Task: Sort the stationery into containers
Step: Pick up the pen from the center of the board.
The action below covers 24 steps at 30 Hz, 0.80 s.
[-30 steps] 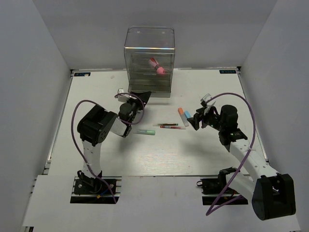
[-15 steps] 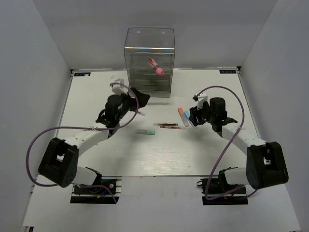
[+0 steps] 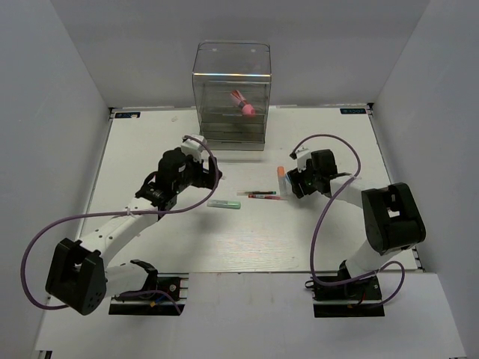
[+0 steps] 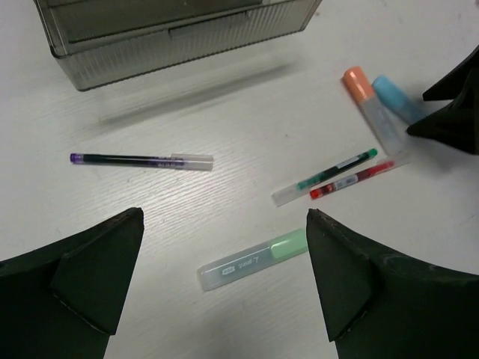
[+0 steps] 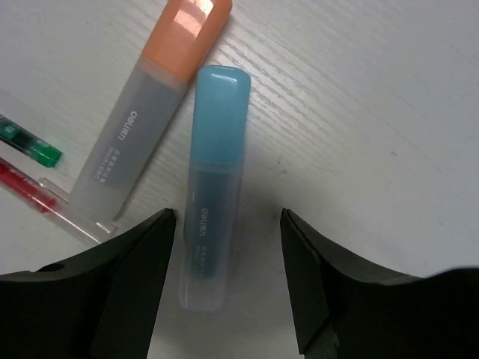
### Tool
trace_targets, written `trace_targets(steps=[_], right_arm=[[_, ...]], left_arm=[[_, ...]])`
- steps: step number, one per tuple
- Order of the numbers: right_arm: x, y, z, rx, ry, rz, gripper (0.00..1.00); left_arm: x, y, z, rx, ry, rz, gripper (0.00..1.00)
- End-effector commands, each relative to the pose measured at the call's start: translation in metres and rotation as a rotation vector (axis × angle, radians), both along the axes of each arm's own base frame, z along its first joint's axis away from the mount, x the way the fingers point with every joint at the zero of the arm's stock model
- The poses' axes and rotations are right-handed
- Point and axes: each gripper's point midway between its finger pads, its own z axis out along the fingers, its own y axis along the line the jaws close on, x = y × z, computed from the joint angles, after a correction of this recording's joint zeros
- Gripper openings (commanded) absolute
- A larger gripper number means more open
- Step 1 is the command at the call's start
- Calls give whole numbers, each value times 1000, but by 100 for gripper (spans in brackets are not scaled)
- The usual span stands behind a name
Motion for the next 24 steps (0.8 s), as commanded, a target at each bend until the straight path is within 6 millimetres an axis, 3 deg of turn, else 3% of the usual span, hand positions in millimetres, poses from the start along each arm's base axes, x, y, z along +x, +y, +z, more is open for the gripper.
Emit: trace_targets(steps=[1, 5, 8, 9, 11, 12, 14, 15, 19, 20, 22, 24], right_arm=[[9, -4, 2, -37, -15, -3, 64], [2, -6, -12, -70, 19, 23, 56], [-6, -3, -18, -75, 64, 66, 38], [-6, 1, -14, -56, 63, 91, 26], [-5, 4, -5, -67, 48, 140, 16], [7, 9, 20, -63, -15, 163, 8], [11, 15, 39, -77, -60, 240, 5], [21, 24, 71, -75, -130, 265, 3], [41, 51, 125, -124, -288, 398, 3], [46, 67, 140, -145, -337, 452, 3], [58, 83, 141, -161, -327, 480, 0], [70, 107, 164, -157, -399, 495, 0]], left_arm=[[1, 1, 16, 54, -44, -33, 100], [-2, 2, 22, 51, -49, -34, 100], [-3, 3, 29, 43, -66, -33, 100], [-4, 3, 33, 38, -75, -33, 100], [-4, 6, 37, 38, -87, -20, 100], [-2, 8, 37, 42, -88, -7, 100], [-3, 10, 40, 33, -94, 5, 100], [-4, 10, 41, 33, -94, 5, 100], [-4, 11, 41, 28, -90, 18, 100], [-4, 11, 41, 28, -90, 18, 100], [-3, 13, 41, 31, -91, 28, 100], [-3, 16, 37, 40, -85, 39, 100]])
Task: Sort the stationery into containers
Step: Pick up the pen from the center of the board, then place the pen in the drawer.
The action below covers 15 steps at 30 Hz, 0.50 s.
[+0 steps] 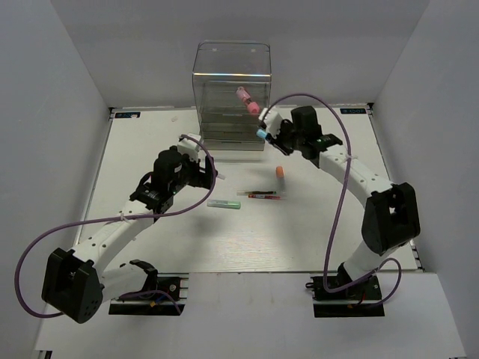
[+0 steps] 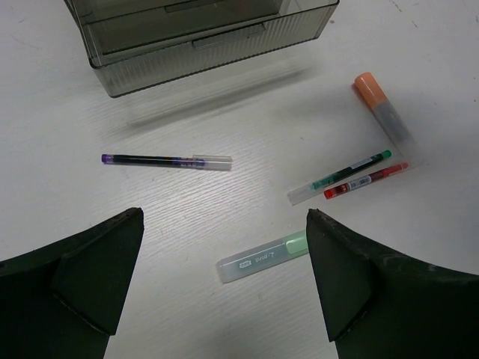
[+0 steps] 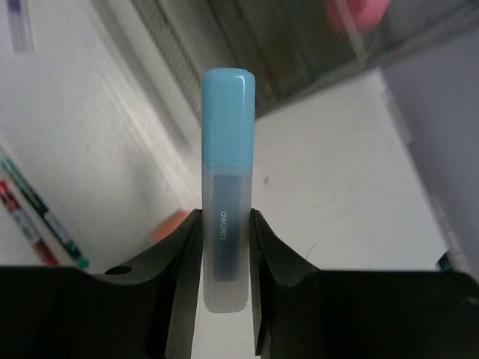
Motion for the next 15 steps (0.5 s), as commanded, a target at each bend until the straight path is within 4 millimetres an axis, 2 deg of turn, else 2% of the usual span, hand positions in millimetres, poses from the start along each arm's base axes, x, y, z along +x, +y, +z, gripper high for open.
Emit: trace_targets(steps=[1, 2, 3, 4, 6, 7, 8, 10, 11, 15], right_arm=[[15, 34, 12, -40, -65, 82, 0], [25, 46, 36, -19, -119, 86, 0], [27, 58, 42, -10, -148, 105, 0], [40, 65, 54, -4, -186, 99, 0], [46, 84, 60, -11, -243, 127, 0], [56, 90, 69, -11, -279, 126, 0], [60, 101, 67, -46, -321, 154, 0], [72, 109, 73, -73, -384, 150, 0], [85, 113, 65, -123, -421, 136, 0], [101, 129, 55, -191, -516, 169, 0]], left_arm=[[4, 4, 21, -10, -49, 35, 100], [5, 6, 21, -7, -50, 45, 100], [6, 6, 18, -2, -42, 45, 100], [7, 5, 15, 2, -34, 45, 100], [7, 5, 9, 11, -18, 45, 100], [7, 5, 9, 11, -18, 45, 100], [7, 5, 5, 17, -8, 45, 100], [7, 5, 5, 17, -7, 45, 100], [8, 5, 2, 22, 1, 45, 100], [10, 6, -2, 37, 3, 51, 100]])
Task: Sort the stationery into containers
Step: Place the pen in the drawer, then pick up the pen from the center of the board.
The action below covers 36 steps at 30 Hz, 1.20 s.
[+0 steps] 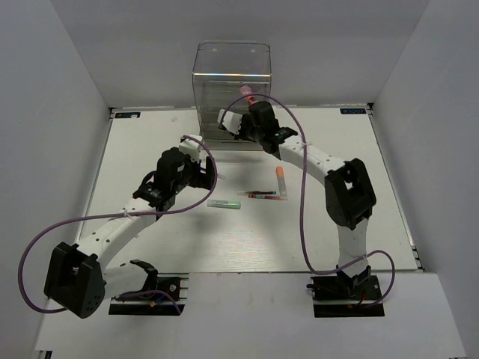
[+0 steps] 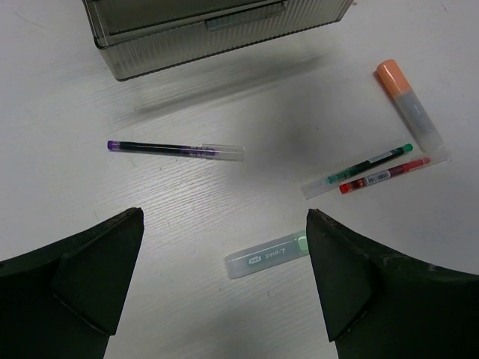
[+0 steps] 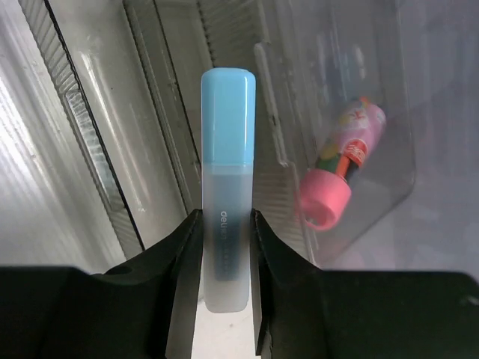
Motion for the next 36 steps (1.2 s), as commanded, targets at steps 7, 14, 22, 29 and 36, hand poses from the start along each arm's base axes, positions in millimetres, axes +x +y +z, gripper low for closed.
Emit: trace_targets(steps=[7, 14, 22, 29, 36], right_arm=[[29, 17, 0, -66, -174, 0, 33], [12, 17, 25, 69, -93, -37, 50], [-50, -13, 54, 283, 144, -105, 44], [-128, -80, -7, 347, 415, -233, 11], [-161, -143, -45, 397, 444, -336, 57]], left_arm=[[5, 0, 13, 1, -29, 11, 100], [-5, -19, 10, -29, -16, -115, 95], [-32, -49, -3, -47, -23, -366, 42], [-52, -73, -60, 25, 185, -525, 28], [-67, -80, -110, 129, 325, -548, 69]])
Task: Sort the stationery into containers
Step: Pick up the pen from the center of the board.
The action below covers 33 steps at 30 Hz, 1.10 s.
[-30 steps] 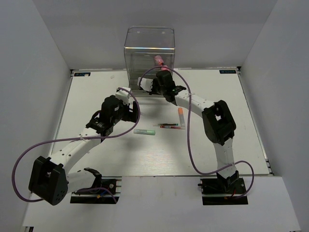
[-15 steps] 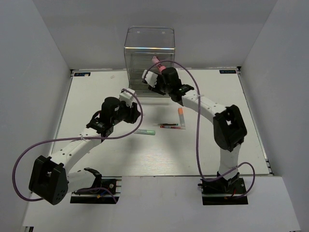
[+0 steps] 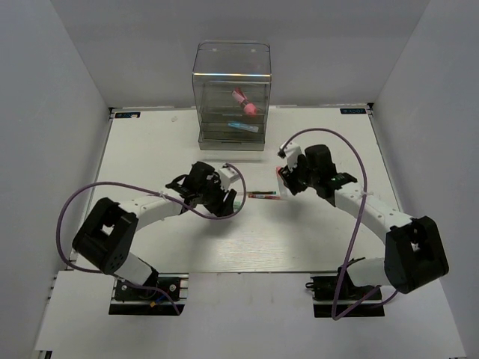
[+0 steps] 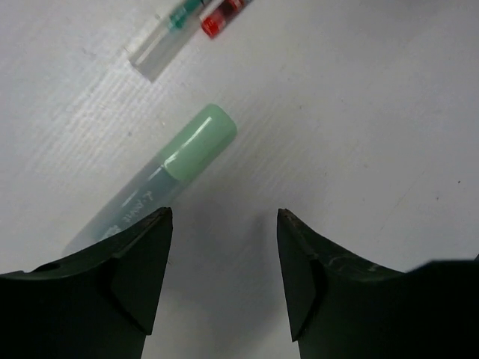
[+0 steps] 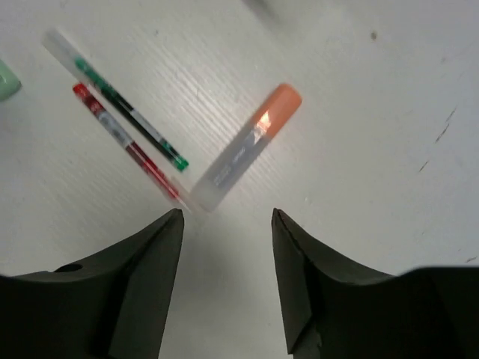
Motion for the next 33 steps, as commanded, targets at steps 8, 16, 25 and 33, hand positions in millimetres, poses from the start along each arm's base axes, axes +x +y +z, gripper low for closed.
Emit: trace_targets(steps=[8, 16, 25, 33], right_arm=[[-12, -18, 13, 182, -30, -27, 61], [-9, -26, 24, 224, -64, -34, 61], [-11, -28, 25, 244, -60, -29, 61], [-13, -32, 32, 261, -80, -30, 61]], left_arm=[[9, -2, -21, 188, -56, 10, 75], [10, -13, 14, 124, -173, -52, 67], [40, -19, -15, 271, -149, -79, 74], [46, -18, -37, 342, -105, -92, 74]])
